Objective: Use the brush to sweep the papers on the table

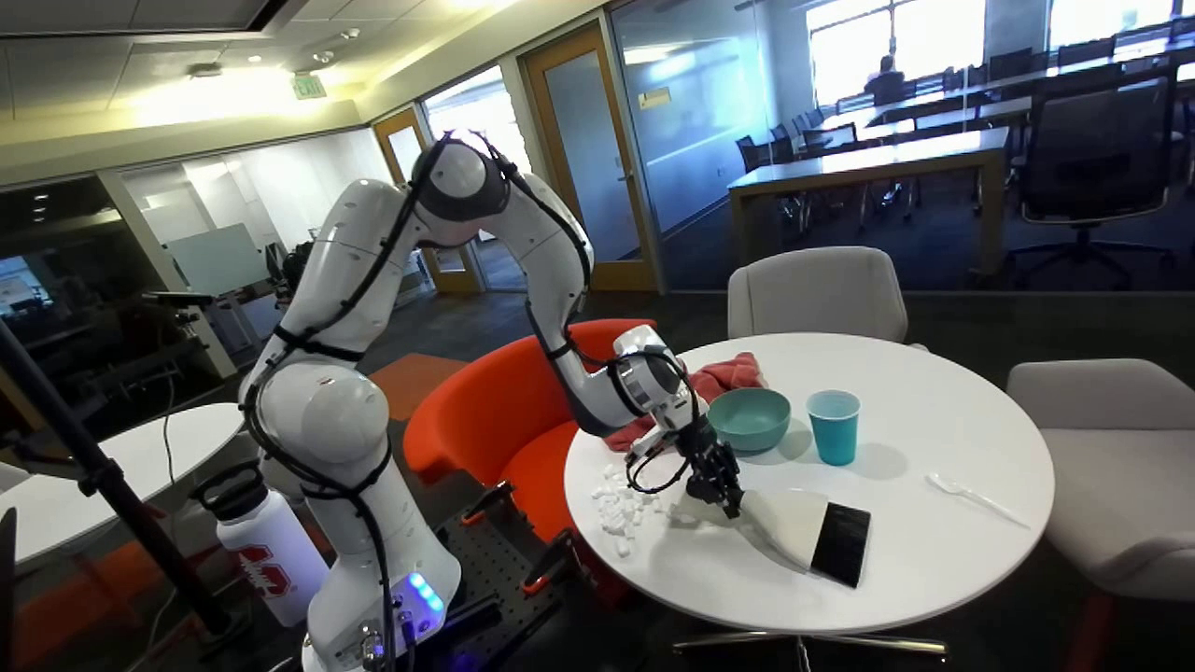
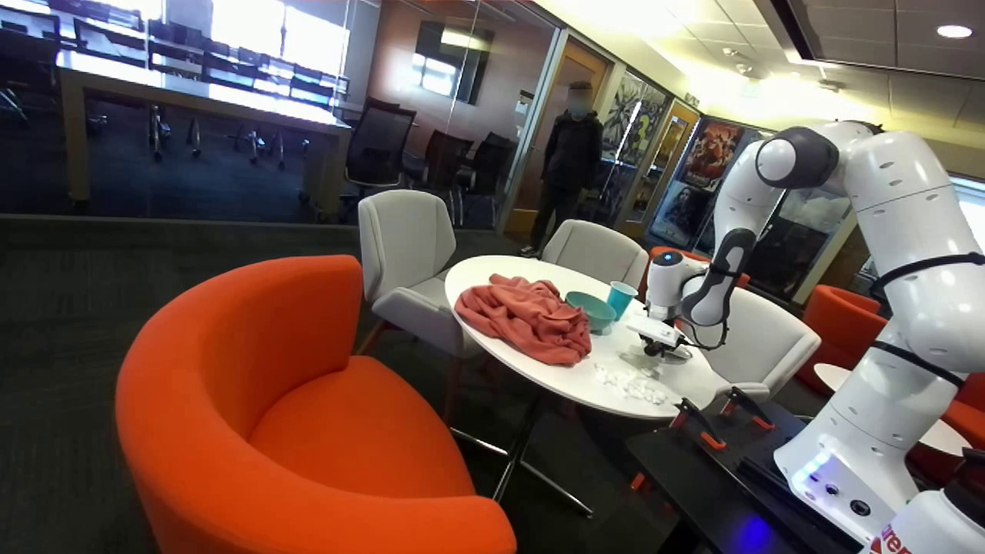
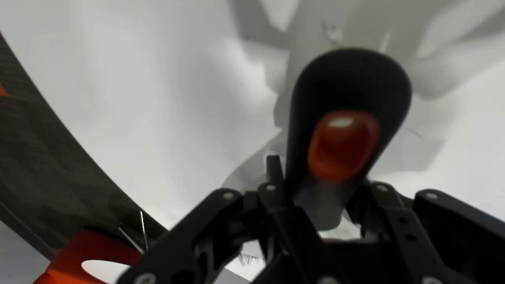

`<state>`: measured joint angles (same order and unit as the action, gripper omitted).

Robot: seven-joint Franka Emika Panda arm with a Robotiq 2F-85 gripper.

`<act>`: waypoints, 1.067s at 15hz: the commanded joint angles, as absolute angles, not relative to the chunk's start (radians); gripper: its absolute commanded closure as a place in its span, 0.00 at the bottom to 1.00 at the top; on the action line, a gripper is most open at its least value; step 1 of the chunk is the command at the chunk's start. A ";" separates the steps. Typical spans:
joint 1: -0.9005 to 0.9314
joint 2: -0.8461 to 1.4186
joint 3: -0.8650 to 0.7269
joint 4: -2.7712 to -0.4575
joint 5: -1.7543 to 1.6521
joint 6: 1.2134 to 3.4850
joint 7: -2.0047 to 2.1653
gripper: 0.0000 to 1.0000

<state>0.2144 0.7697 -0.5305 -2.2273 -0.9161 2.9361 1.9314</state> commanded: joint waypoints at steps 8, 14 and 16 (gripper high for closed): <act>0.181 0.553 -0.503 -2.404 -1.071 3.166 1.803 0.00; -0.091 0.288 -0.284 -2.699 -1.137 3.284 1.561 0.00; -0.222 0.270 -0.161 -2.776 -1.132 3.325 1.491 0.00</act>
